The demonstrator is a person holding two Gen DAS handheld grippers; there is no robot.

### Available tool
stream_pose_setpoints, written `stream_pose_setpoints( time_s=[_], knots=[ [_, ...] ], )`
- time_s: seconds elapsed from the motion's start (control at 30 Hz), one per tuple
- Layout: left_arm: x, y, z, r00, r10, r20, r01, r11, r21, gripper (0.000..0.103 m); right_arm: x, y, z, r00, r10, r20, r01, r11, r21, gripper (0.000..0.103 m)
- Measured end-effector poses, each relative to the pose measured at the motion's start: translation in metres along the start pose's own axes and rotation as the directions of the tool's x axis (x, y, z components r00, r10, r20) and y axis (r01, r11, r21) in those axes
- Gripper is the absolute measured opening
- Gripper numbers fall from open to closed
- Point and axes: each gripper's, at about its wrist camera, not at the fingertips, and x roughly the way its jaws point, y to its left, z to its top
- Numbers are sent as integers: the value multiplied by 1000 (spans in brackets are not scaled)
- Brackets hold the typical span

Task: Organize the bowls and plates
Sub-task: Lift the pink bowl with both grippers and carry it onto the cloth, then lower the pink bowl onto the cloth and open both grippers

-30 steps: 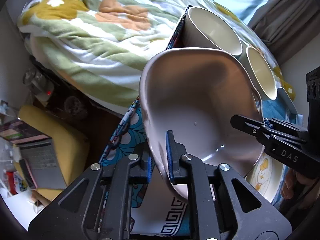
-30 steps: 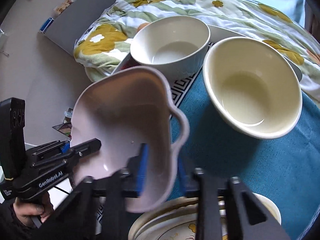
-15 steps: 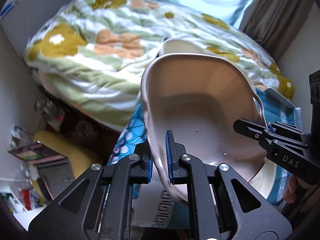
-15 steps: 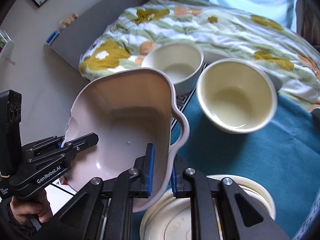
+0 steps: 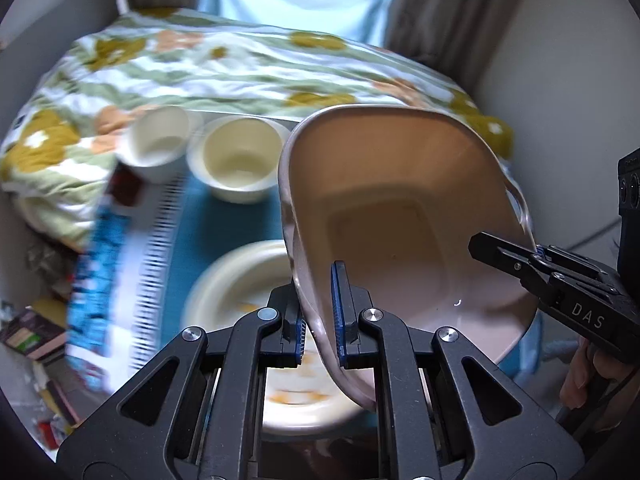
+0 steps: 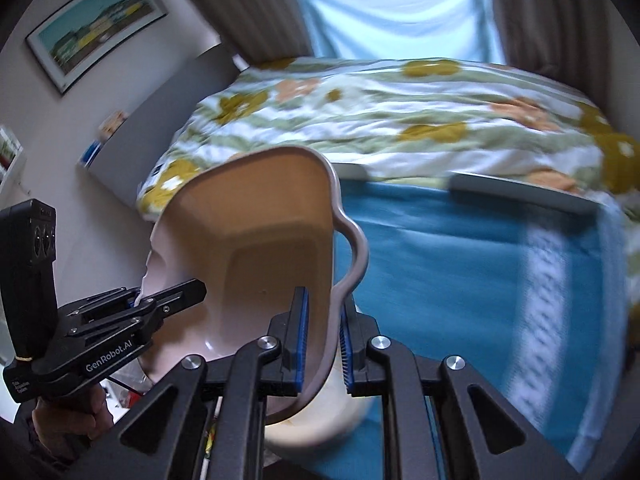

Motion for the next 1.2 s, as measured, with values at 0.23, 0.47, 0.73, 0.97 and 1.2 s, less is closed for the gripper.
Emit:
stream_pose_setpoints(
  time_s=[0.23, 0.47, 0.73, 0.97, 1.2],
  knots=[
    [54, -97, -26, 991, -105, -80, 112, 990, 89, 9, -44, -93, -40, 993, -118, 9, 116, 986, 116, 13],
    [120, -143, -49, 979, -116, -168, 139, 981, 133, 9, -31, -164, -76, 984, -176, -38, 180, 965, 191, 13],
    [156, -154, -58, 976, -93, -199, 122, 982, 143, 9, -11, -195, -91, 982, -184, -47, 189, 960, 206, 13],
    [159, -159, -59, 980, -66, -188, 100, 979, 177, 10, -4, -202, -101, 982, -181, -45, 186, 955, 229, 13],
    [161, -162, -59, 981, -50, -185, 87, 977, 194, 10, -3, -203, -104, 982, -183, -50, 190, 953, 237, 13]
  ],
)
